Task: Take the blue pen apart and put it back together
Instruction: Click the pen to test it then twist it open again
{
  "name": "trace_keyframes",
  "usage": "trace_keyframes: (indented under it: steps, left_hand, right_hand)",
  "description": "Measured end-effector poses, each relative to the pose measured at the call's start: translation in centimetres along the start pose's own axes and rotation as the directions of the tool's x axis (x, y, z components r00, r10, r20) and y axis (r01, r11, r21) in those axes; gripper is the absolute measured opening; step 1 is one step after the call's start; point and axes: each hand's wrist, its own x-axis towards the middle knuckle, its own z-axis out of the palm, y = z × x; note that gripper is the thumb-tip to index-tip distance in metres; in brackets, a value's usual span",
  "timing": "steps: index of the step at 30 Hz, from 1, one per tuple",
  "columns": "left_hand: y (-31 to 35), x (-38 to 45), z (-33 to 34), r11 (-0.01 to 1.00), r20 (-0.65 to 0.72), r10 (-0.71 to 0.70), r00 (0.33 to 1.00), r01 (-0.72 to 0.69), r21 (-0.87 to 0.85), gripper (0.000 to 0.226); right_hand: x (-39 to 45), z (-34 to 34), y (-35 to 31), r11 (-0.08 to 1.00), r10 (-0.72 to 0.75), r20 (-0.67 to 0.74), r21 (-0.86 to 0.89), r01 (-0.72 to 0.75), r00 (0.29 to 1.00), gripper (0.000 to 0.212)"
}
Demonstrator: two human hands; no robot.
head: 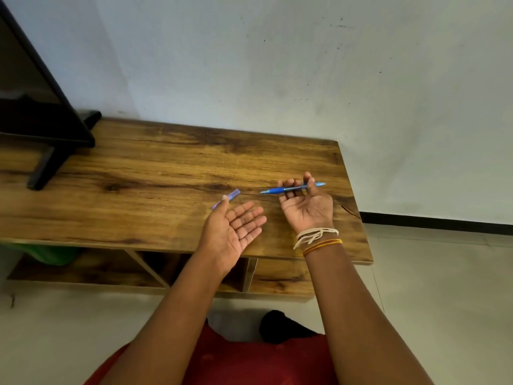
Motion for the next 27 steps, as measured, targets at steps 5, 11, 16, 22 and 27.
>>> trace_keyframes:
  steps: [5,11,16,22,27]
  left_hand:
    - [-1.3,-0.1,0.2,0.997,-0.003,-0.057,0.998,0.057,0.058,0.067]
    - [0.7,2.6,0.3,0.996,0.07,-0.071,0.995,0.067,0.061,0.072]
    - [1.4,3.7,0.2,0.997,0.175,-0.076,0.982,0.07,0.04,0.075]
    - [1.7,3.9,-0.2,0.993,0.252,-0.099,0.963,0.082,0.08,0.078]
    - [1.6,3.7,-0.2,0.982,0.291,-0.138,0.947,0.091,0.167,0.079]
  right_hand:
    - [0.4,-0.5,1.1,0.998,0.052,0.11,0.015,-0.054,0.993,0.061]
    - [1.9,-0.2,-0.6,0.999,0.046,0.035,0.007,-0.046,0.998,0.059]
    - [2.9,0.7,-1.8,1.0,-0.009,0.021,-0.018,0.009,1.0,0.057]
    - [3.0,1.4,-1.9,0.992,-0.011,0.109,-0.122,0.025,0.994,0.056]
    - [2.7,1.4,-2.0,0.994,-0.028,0.128,-0.106,0.042,0.991,0.059]
